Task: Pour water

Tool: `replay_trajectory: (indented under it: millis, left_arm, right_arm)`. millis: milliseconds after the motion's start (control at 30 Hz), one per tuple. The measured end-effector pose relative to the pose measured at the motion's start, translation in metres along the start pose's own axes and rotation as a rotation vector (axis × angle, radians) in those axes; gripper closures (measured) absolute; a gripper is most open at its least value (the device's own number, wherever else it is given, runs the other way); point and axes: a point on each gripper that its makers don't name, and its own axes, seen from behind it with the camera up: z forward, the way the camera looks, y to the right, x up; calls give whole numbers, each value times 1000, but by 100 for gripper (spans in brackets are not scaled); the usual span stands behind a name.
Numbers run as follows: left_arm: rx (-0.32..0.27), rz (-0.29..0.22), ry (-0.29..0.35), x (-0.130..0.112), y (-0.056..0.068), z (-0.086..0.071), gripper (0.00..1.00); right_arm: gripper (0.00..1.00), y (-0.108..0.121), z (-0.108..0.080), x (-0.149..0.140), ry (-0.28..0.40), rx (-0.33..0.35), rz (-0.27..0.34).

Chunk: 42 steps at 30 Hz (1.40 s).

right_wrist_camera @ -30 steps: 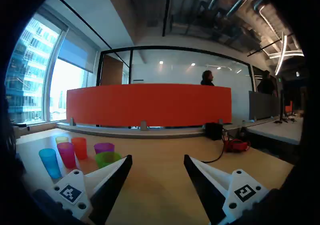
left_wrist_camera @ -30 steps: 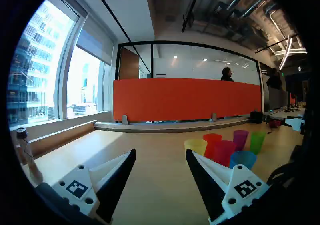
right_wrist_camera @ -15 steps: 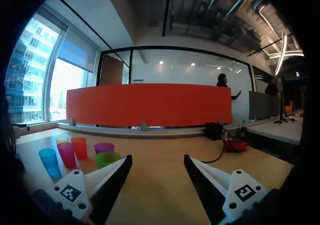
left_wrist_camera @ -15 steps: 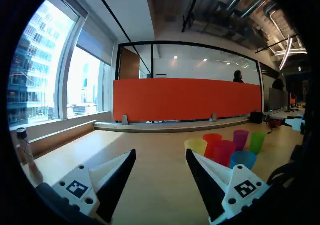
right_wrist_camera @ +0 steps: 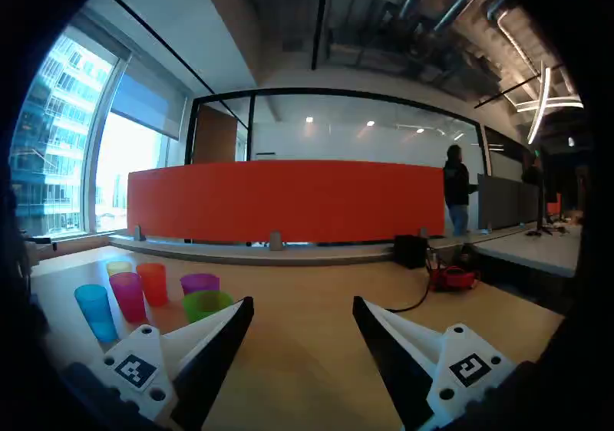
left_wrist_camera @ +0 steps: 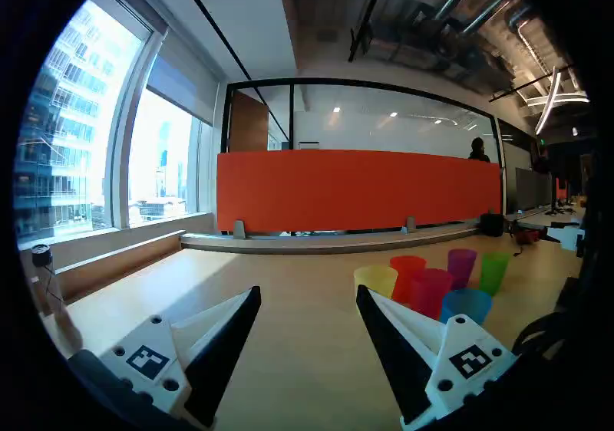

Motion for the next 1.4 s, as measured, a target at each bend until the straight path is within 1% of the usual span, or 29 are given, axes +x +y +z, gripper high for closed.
replay_trajectory:
  millis: [800,1100,1200,1300,1400]
  left_arm:
    - [0,0,0,0,0,0,8]
    - [3,0,0,0,-1,0,8]
    - [16,0,-3,0,-4,0,8]
    - [20,2,-13,0,-6,1,8]
    - [18,13,-12,13,-7,4,8]
  right_arm:
    - [0,-1,0,0,0,0,0]
    - [0,2,5,0,0,-15,-8]
    - [0,3,5,5,-1,-25,-25]
    - [0,1,4,20,16,-17,-52]
    - [0,-2,4,37,31,-1,-75]
